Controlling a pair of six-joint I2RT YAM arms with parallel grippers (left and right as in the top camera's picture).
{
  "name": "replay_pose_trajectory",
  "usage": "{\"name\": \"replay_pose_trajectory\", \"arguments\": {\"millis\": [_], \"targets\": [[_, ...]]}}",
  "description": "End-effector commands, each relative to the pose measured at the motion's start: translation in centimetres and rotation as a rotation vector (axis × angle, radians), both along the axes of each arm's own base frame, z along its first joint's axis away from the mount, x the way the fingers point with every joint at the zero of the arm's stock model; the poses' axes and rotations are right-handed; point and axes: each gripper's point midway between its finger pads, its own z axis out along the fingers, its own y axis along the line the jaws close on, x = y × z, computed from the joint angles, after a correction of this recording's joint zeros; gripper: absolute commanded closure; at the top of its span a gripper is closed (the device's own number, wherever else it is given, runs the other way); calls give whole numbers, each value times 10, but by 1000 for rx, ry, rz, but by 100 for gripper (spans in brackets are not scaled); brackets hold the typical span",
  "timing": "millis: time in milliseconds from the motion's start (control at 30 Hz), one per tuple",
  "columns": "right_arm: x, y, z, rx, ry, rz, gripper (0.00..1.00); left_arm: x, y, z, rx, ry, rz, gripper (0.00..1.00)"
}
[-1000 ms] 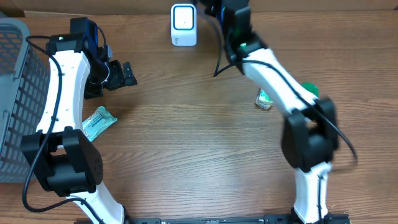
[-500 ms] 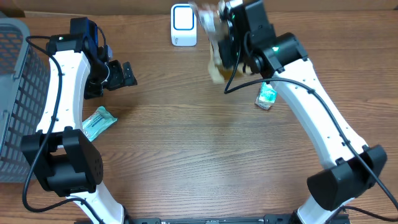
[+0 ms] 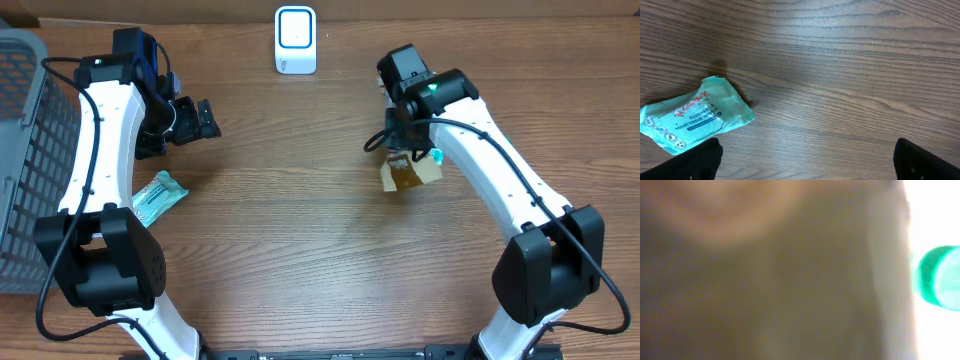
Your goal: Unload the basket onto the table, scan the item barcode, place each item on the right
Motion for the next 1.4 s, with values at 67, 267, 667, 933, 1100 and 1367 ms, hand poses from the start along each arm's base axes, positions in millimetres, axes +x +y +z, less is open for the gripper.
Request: {"name": "replay_pose_trajectory", "arguments": {"millis": [67,267,667,933,1100,1367], "targets": [[-5,-34,-19,-90,2,-87,96,2,0,0,5,-4,-13,0],[-19,-66,-42,-113,69,-159,96,2,0,0,5,-4,-13,0],[-25,-121,-47,-119,100,-332,60,2,0,0,5,-4,-13,0],[-21,-120,-39,-112,87,-334,5,2,0,0,5,-4,-13,0],[-13,-115,-6,-80,66,-339,5,2,0,0,5,-4,-13,0],[0,-81,68,130,-1,-266,4,2,0,0,5,-4,-13,0]]}}
